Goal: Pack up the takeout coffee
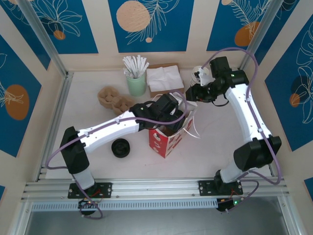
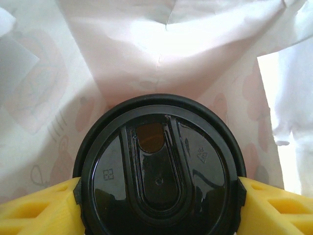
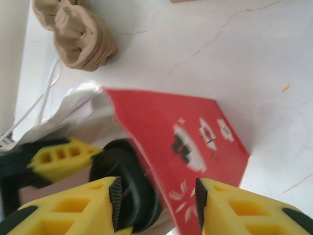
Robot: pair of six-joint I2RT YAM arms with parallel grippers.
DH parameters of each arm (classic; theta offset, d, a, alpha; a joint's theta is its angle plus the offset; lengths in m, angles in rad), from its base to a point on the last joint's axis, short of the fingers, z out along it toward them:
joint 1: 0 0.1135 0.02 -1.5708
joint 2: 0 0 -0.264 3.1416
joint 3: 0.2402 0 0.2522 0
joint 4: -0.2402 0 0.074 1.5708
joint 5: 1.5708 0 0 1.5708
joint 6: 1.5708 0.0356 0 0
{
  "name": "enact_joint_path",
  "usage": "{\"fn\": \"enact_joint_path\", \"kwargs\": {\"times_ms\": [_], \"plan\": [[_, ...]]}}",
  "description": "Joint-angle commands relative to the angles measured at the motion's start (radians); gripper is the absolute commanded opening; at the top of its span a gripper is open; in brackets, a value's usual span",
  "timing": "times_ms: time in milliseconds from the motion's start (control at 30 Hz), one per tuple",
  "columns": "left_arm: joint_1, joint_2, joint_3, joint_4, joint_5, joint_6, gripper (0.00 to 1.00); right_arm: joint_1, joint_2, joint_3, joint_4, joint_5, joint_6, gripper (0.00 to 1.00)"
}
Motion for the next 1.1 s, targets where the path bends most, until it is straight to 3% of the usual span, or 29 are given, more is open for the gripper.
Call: {"fn": "enact_joint_path", "kwargs": {"times_ms": [0,167,333,467,533,800,1067], "plan": [[-0.002,-0.053,-0.020,0.014,0.014,0.016,0.70,0.008,0.026,0.053,0.021,0.037,-0.075,0.47],[-0.002,-0.061,-0.019,0.005,0.006,0.018,0.71,0.018,0.088,0.117,-0.006,-0.021,-0.130,0.49],[0.000,-0.053,-0.016,0.006,-0.009,0.015,0.71,0.032,0.096,0.098,0.007,-0.185,-0.172,0.49],[0.004,-0.050,-0.016,0.011,-0.016,0.015,0.71,0.071,0.125,0.096,0.008,-0.203,-0.176,0.45],[0.004,-0.050,-0.017,0.010,-0.022,0.018,0.72,0.080,0.138,0.094,0.023,-0.209,-0.167,0.40],[0.009,-0.070,-0.048,0.025,-0.041,0.043,0.72,0.104,0.164,0.138,0.046,-0.280,-0.173,0.01],[0.003,-0.114,-0.120,0.060,-0.072,0.056,0.72,0.137,0.114,0.098,0.074,-0.373,-0.207,0.00]]}}
